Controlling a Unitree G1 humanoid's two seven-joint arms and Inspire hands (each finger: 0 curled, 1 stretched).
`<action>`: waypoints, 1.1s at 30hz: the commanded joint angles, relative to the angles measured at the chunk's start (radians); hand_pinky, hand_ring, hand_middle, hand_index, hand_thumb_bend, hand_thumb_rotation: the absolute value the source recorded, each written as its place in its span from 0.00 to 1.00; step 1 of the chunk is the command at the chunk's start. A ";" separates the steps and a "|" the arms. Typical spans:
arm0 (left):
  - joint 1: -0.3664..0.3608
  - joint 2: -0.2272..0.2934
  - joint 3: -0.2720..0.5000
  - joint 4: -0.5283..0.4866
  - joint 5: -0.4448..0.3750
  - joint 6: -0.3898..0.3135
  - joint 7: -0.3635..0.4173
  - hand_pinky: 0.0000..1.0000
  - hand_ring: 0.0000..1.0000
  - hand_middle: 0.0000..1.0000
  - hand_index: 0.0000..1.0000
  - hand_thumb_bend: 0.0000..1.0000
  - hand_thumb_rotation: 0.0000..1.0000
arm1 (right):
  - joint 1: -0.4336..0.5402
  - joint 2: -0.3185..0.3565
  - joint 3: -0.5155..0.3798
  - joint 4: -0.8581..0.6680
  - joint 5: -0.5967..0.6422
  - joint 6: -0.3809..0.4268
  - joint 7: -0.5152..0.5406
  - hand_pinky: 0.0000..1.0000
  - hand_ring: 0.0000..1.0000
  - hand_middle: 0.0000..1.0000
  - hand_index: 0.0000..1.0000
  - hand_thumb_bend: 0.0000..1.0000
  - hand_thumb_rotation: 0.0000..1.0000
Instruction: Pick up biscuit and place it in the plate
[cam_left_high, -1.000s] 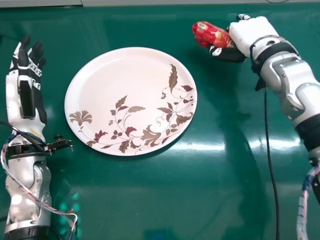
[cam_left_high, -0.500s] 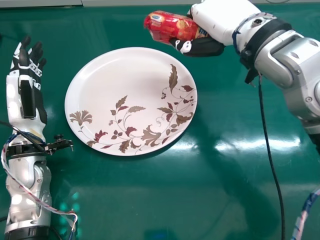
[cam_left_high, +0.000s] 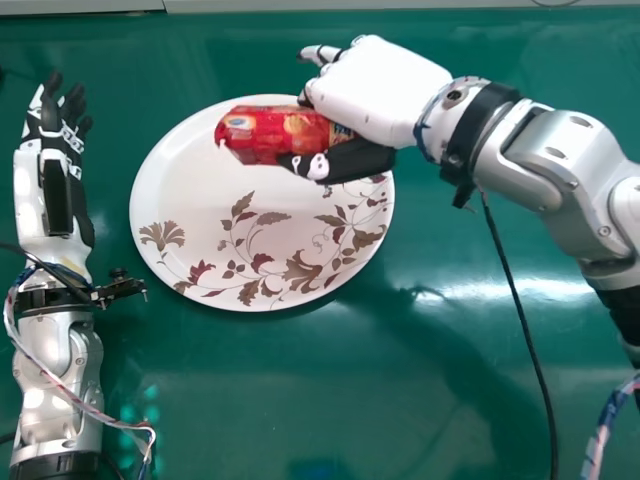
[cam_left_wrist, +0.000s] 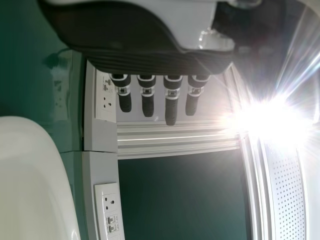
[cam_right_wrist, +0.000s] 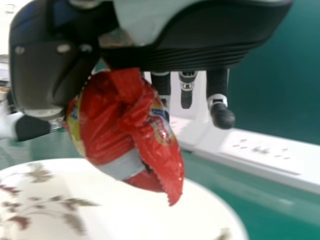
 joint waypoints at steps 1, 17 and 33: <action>0.043 -0.019 -0.007 0.038 0.013 -0.004 0.002 1.00 1.00 0.95 1.00 0.77 0.82 | 0.020 0.033 0.012 0.013 0.028 -0.032 -0.014 0.07 0.12 0.47 0.47 0.53 0.00; 0.049 -0.026 -0.009 0.036 0.020 -0.022 0.001 1.00 1.00 0.95 1.00 0.72 0.83 | 0.044 0.139 0.091 0.151 -0.037 -0.134 -0.028 0.08 0.13 0.45 0.47 0.52 0.00; 0.050 -0.037 -0.015 0.044 0.019 -0.015 0.002 1.00 1.00 0.95 1.00 0.75 0.80 | -0.008 0.160 0.075 0.235 -0.142 -0.054 -0.107 0.08 0.13 0.46 0.48 0.52 0.00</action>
